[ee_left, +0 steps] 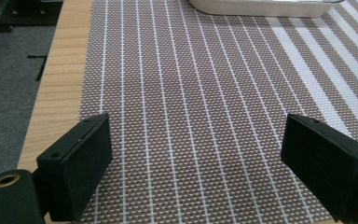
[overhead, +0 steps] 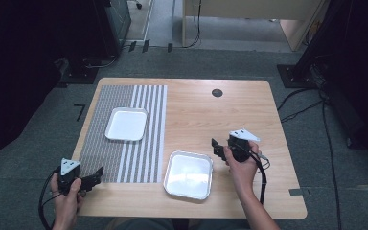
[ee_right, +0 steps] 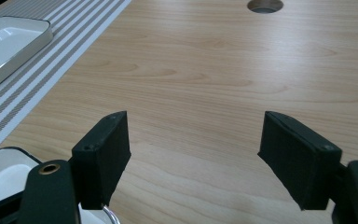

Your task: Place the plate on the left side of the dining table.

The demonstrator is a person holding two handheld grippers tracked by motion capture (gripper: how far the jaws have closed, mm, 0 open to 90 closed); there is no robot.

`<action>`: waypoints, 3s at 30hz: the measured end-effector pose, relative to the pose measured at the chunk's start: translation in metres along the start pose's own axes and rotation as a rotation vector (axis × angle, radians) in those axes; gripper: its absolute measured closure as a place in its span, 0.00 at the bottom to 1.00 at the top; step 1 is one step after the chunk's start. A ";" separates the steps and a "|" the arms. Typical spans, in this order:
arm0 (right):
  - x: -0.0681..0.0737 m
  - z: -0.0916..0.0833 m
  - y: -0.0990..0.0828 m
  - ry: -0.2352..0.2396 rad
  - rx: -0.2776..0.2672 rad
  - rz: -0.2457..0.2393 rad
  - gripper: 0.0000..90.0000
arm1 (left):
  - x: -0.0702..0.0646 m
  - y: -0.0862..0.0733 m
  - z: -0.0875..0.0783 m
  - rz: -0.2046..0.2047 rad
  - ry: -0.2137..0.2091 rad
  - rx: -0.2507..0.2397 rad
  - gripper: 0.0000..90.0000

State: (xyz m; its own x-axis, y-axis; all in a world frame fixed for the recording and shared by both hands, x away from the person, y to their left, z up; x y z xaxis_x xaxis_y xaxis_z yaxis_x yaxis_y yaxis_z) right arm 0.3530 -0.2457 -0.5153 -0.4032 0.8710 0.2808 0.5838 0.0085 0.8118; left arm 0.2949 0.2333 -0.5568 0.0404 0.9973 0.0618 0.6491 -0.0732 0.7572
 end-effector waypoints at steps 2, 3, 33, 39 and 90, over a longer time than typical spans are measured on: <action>-0.006 -0.005 -0.002 -0.011 -0.010 0.004 0.27 | 0.000 0.000 0.000 0.000 0.007 0.001 0.10; -0.006 -0.005 -0.002 -0.011 -0.010 0.004 0.27 | 0.000 0.000 0.000 0.000 0.007 0.001 0.10; -0.081 -0.081 -0.050 -0.128 -0.027 0.057 0.28 | 0.008 -0.006 0.002 0.023 0.042 0.028 0.10; -0.090 -0.093 -0.052 -0.148 -0.045 0.074 0.28 | 0.006 -0.007 0.003 0.033 0.042 0.030 0.10; -0.124 -0.149 -0.121 -0.239 0.078 0.026 0.28 | 0.005 -0.009 0.004 0.043 0.072 0.038 0.10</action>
State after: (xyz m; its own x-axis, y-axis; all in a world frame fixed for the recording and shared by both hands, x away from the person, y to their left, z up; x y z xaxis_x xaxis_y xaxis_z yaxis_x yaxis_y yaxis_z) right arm 0.2273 -0.4279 -0.5723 -0.2145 0.9627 0.1649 0.6486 0.0142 0.7610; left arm 0.2925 0.2387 -0.5660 0.0147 0.9899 0.1412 0.6760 -0.1139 0.7280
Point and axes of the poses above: each handheld gripper's, and its own axes: z roughly forward along the jaws, y roughly out of its top, x roughly to its left, the point moved 7 cm from there along z, roughly forward along the jaws, and after that the axes turned 12 degrees about y, right-handed, at the moved point
